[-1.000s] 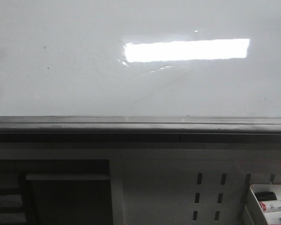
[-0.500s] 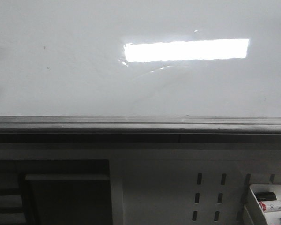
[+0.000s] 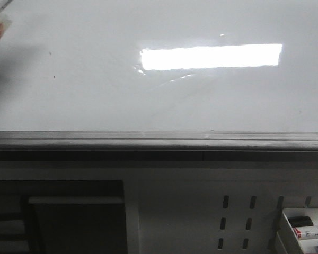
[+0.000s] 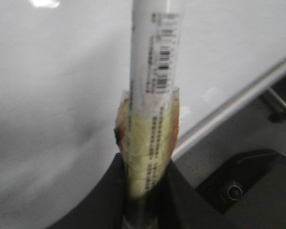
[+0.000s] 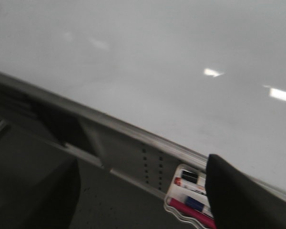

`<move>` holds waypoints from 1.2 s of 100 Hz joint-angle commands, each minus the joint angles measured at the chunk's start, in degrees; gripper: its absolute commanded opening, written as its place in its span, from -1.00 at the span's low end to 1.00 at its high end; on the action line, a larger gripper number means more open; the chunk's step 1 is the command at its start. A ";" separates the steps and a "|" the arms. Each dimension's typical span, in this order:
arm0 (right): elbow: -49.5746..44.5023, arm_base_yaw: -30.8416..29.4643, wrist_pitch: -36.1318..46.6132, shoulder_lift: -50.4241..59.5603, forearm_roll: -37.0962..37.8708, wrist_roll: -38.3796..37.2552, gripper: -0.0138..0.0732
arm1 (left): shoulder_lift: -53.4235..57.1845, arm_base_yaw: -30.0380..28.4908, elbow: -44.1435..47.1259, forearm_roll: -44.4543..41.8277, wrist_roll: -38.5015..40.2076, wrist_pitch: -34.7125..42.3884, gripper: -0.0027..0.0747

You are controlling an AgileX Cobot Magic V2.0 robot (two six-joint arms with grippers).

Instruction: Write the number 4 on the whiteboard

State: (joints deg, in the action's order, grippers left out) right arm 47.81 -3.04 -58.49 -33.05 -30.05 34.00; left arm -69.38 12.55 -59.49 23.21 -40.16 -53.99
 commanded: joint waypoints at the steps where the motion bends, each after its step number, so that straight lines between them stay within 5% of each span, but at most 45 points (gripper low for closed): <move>1: 3.57 -0.32 -1.54 -6.30 -9.61 13.57 0.44 | 0.90 4.41 -2.88 5.14 -5.39 -1.25 -0.98; 21: 8.05 2.88 -6.91 -17.75 -19.17 31.95 0.44 | -3.05 16.83 -4.23 2.27 -6.98 -1.37 -0.98; 48: 14.90 16.97 -5.33 -28.79 -14.26 33.80 0.44 | -8.42 27.80 -8.52 -3.76 -7.23 -1.50 -0.98; 78: 17.65 29.31 4.37 -38.03 -10.67 37.15 0.44 | -8.89 28.95 -10.66 -4.56 -7.27 -1.75 -0.98; 120: 21.18 33.41 9.42 -45.24 -13.59 38.99 0.44 | -8.89 28.95 -10.66 -6.49 -10.75 -1.03 -0.98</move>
State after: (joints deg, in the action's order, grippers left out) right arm 65.82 30.28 -49.70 -79.03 -40.40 72.02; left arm -79.70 40.95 -68.22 15.74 -49.15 -57.14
